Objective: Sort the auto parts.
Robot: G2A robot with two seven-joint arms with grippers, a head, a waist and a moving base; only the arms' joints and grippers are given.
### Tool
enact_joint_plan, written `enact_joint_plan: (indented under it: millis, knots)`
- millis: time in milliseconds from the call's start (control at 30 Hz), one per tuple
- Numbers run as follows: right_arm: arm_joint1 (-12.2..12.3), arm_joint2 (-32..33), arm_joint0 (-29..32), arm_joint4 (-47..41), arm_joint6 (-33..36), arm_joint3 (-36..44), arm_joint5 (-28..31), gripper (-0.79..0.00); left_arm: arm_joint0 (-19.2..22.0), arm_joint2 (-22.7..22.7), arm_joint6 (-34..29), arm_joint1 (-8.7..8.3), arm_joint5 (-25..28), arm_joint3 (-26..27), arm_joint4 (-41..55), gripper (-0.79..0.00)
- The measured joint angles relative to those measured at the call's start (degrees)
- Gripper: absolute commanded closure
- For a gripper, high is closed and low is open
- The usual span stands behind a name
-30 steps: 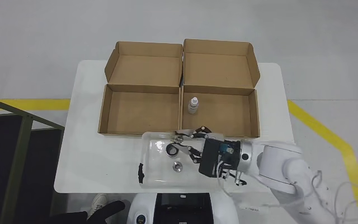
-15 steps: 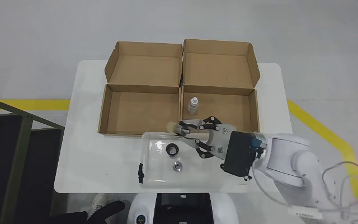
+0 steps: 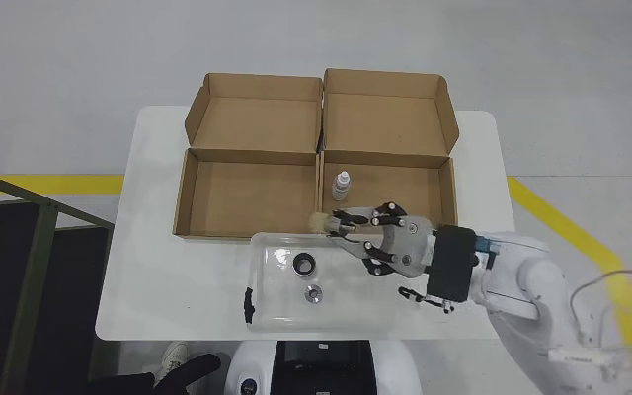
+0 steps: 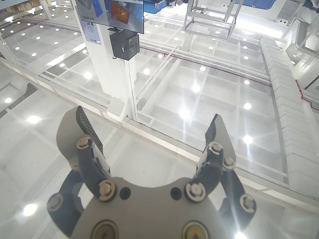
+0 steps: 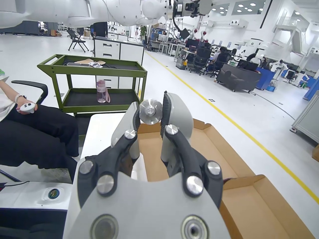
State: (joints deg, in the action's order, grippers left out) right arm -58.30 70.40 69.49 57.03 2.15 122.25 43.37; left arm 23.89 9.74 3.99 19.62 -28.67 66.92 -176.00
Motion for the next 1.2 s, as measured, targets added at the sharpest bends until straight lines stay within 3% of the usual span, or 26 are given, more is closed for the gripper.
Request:
enact_joint_plan:
  millis: [733, 1200]
  knots:
    - [1.1, 4.4, 1.5, -1.9, 20.1, -11.3, -3.7, 0.000, 0.0, 0.0, 0.0, 0.00, 0.0, 0.0, 0.0, -0.785]
    - [0.0, -2.8, -9.6, -4.7, 33.2, -22.5, -6.9, 0.000, 0.0, 0.0, 0.0, 0.00, 0.0, 0.0, 0.0, -0.785]
